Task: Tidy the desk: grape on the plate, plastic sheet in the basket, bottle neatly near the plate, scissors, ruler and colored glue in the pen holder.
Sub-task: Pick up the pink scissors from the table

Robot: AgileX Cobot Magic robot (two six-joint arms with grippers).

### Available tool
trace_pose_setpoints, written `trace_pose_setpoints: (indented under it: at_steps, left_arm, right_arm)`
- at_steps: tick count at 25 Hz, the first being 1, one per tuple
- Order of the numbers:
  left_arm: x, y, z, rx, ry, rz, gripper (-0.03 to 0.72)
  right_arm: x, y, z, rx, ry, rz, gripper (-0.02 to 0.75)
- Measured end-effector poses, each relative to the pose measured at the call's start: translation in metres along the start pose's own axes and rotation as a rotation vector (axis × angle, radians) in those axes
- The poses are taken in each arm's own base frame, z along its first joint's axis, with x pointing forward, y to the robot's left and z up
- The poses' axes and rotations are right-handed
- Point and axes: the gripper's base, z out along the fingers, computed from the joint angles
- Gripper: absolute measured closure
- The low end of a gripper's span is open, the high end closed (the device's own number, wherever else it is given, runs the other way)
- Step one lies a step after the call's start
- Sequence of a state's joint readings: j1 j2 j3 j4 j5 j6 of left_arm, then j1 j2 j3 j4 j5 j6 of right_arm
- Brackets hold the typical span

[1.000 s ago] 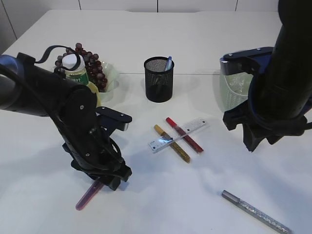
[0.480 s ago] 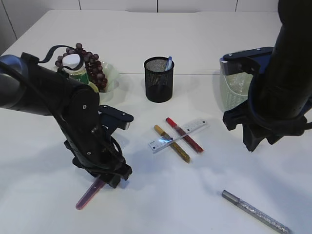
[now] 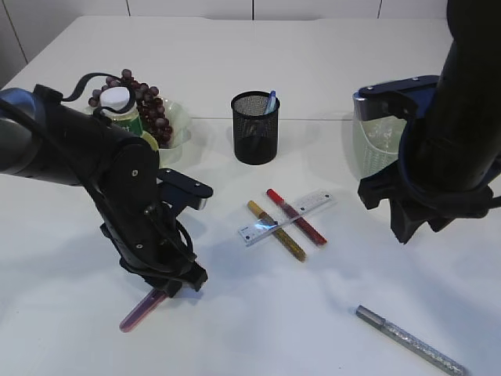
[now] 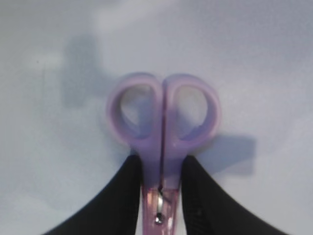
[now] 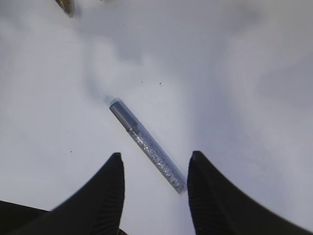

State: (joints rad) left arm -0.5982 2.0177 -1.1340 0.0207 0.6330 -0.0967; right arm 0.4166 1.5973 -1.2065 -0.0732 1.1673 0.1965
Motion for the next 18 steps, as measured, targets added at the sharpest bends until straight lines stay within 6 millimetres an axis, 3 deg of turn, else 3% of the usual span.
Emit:
trace_pose_setpoints:
  at_steps: [18]
  left_arm:
    - [-0.0011, -0.0002, 0.0000, 0.002, -0.013, -0.002, 0.493]
  right_arm:
    - [0.0009, -0.0021, -0.0002, 0.023, 0.008, -0.023, 0.393]
